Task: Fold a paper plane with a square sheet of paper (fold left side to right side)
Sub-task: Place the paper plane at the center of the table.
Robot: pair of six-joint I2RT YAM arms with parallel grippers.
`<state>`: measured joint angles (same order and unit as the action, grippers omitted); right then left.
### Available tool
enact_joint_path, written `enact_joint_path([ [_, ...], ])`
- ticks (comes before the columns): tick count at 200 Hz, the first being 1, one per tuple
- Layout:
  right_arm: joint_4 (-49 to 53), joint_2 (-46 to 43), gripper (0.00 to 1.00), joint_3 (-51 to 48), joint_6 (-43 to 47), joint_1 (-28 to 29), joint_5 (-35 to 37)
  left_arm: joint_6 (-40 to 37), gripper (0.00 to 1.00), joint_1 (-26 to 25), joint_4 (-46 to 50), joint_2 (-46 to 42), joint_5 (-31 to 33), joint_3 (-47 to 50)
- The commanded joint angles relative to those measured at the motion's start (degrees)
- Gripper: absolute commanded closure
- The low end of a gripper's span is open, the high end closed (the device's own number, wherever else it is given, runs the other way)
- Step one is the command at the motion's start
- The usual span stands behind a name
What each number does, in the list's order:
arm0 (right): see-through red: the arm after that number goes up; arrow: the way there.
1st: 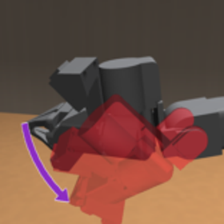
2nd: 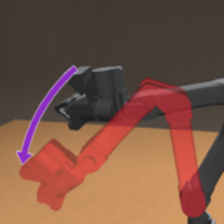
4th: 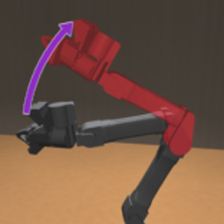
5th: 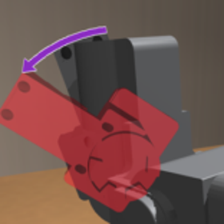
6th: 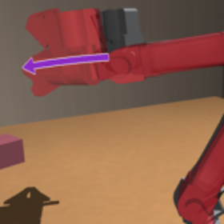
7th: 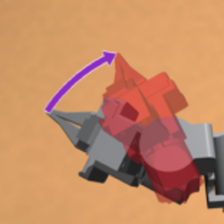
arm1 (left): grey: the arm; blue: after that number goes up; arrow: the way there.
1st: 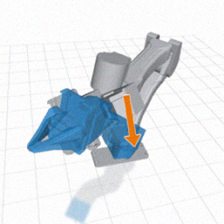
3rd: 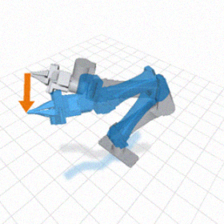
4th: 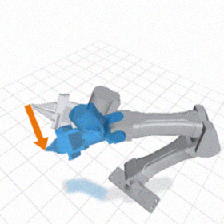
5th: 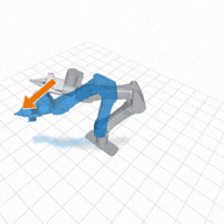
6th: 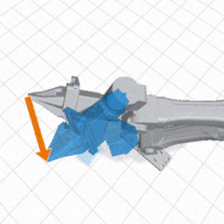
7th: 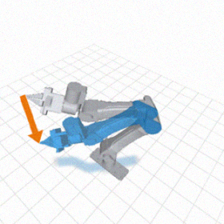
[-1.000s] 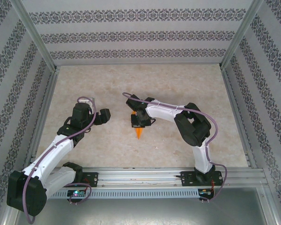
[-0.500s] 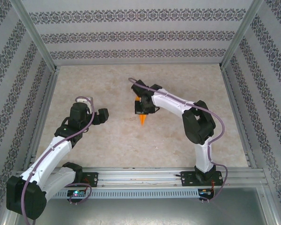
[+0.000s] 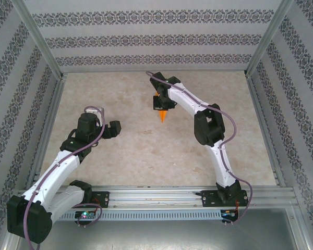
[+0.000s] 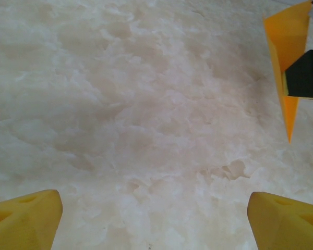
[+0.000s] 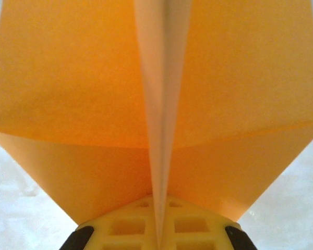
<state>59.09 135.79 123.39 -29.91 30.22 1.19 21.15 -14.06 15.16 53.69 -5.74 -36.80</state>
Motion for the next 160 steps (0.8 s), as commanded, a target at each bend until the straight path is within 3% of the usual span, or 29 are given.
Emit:
enact_joint_path([
  [1,5.93,2.67,0.97,4.44,2.09,-0.85,1.44,-0.32,0.08,1.14,1.45,0.19,-1.12,-1.87],
  [160,7.79,8.75,0.96,6.86,0.96,-1.78,-0.85,0.47,0.08,1.15,0.82,2.58,-3.84,-2.32],
])
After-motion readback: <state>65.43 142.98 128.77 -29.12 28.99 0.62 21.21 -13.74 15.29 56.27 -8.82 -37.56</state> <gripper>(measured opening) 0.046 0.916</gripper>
